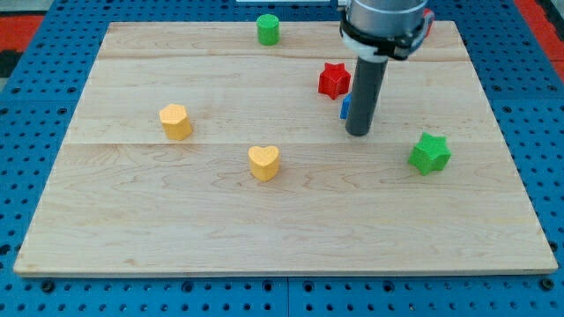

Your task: Move blue triangle towards red star

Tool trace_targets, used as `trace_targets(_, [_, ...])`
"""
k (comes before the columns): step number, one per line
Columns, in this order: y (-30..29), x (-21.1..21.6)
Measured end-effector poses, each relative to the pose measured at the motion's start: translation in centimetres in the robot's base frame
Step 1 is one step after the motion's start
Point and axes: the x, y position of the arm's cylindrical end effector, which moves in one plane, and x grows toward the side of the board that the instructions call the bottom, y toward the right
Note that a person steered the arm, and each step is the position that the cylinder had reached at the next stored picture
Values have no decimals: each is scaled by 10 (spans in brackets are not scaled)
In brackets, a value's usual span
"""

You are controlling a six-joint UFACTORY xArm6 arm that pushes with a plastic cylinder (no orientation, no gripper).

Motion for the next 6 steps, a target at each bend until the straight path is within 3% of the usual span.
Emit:
trace_targets(1, [0, -32])
trace_targets(4, [29, -38])
trace_targets(6, [-29, -51])
